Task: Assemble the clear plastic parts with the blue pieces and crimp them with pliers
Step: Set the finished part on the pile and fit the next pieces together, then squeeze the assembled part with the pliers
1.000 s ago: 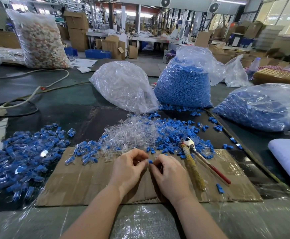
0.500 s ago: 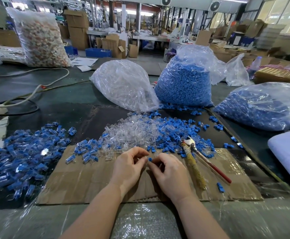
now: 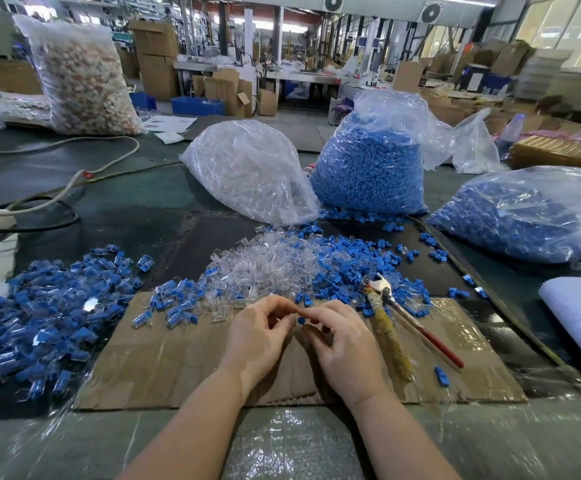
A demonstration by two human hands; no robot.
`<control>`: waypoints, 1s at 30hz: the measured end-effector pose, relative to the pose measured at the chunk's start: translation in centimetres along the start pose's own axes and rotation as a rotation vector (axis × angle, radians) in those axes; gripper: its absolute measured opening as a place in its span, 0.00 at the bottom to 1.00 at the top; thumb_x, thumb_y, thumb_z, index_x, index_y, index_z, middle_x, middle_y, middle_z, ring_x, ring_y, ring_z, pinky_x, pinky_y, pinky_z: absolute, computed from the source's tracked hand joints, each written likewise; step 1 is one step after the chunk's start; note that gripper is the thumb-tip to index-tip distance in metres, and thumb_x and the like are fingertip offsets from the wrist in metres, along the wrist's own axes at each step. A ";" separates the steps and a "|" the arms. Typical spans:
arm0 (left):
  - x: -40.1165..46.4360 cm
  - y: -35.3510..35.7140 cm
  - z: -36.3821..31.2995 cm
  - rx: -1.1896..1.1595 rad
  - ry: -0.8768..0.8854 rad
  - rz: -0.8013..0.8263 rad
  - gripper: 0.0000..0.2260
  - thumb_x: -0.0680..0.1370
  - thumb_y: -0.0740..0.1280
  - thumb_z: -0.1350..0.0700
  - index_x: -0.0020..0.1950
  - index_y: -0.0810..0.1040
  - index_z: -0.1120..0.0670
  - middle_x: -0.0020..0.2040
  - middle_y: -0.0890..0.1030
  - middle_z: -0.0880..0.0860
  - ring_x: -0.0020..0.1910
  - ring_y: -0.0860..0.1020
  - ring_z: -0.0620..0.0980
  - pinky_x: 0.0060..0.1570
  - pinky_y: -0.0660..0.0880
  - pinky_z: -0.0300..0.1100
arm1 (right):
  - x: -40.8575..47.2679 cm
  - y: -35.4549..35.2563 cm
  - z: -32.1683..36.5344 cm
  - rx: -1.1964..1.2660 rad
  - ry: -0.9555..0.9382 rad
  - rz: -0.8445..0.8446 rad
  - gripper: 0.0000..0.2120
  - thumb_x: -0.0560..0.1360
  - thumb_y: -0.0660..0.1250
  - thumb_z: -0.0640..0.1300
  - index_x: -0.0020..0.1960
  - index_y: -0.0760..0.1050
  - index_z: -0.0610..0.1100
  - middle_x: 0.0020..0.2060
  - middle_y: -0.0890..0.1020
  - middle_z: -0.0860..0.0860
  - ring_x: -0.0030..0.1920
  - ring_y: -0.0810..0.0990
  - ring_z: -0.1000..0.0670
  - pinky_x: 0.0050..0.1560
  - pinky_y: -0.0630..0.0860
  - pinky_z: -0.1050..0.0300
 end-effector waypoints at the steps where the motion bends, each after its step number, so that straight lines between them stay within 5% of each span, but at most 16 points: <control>1: 0.0 0.0 0.0 0.006 0.002 0.000 0.06 0.74 0.69 0.61 0.45 0.81 0.50 0.38 0.81 0.47 0.39 0.79 0.45 0.45 0.77 0.40 | 0.0 0.0 0.0 0.001 0.001 0.000 0.11 0.71 0.72 0.39 0.53 0.82 0.46 0.46 0.80 0.52 0.50 0.77 0.52 0.52 0.75 0.57; 12: 0.2 -0.1 -0.2 -0.050 -0.016 -0.021 0.05 0.72 0.72 0.62 0.41 0.80 0.52 0.37 0.81 0.51 0.36 0.77 0.46 0.38 0.73 0.33 | 0.1 0.0 0.1 0.004 0.008 -0.012 0.11 0.71 0.72 0.39 0.53 0.81 0.44 0.46 0.80 0.52 0.50 0.77 0.52 0.53 0.75 0.58; 16: 0.2 -0.2 0.0 -0.069 -0.030 -0.025 0.06 0.72 0.71 0.62 0.41 0.79 0.52 0.36 0.80 0.50 0.36 0.76 0.46 0.37 0.73 0.31 | 0.4 -0.6 -0.1 -0.174 0.034 -0.059 0.13 0.72 0.70 0.42 0.56 0.79 0.44 0.49 0.79 0.50 0.53 0.76 0.48 0.57 0.71 0.52; 20: 0.3 -0.3 0.3 -0.098 -0.039 -0.026 0.08 0.73 0.71 0.63 0.41 0.78 0.51 0.36 0.80 0.49 0.35 0.76 0.42 0.36 0.72 0.28 | 0.7 -2.4 -1.9 -0.534 0.317 -0.044 0.22 0.77 0.61 0.54 0.68 0.68 0.47 0.62 0.73 0.48 0.63 0.70 0.49 0.65 0.64 0.51; 26: 0.5 -0.2 0.5 -0.156 -0.052 -0.023 0.08 0.73 0.70 0.65 0.41 0.78 0.51 0.37 0.80 0.49 0.34 0.76 0.38 0.36 0.72 0.27 | -0.3 -5.1 -6.6 -0.765 0.793 0.307 0.37 0.75 0.54 0.66 0.74 0.53 0.43 0.71 0.64 0.42 0.69 0.63 0.41 0.68 0.57 0.36; 30: 0.6 -0.3 0.4 -0.199 -0.063 -0.031 0.09 0.73 0.70 0.66 0.40 0.77 0.52 0.36 0.80 0.49 0.32 0.76 0.34 0.35 0.72 0.26 | 0.0 -5.6 -6.7 -0.705 0.797 0.302 0.26 0.76 0.59 0.59 0.66 0.65 0.44 0.67 0.68 0.42 0.65 0.67 0.41 0.63 0.64 0.41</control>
Point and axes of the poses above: each hand's wrist, its own x-axis towards the middle knuckle, its own y-axis out of the palm, z = x × y, the point moved 6 cm from there along x, towards the middle knuckle
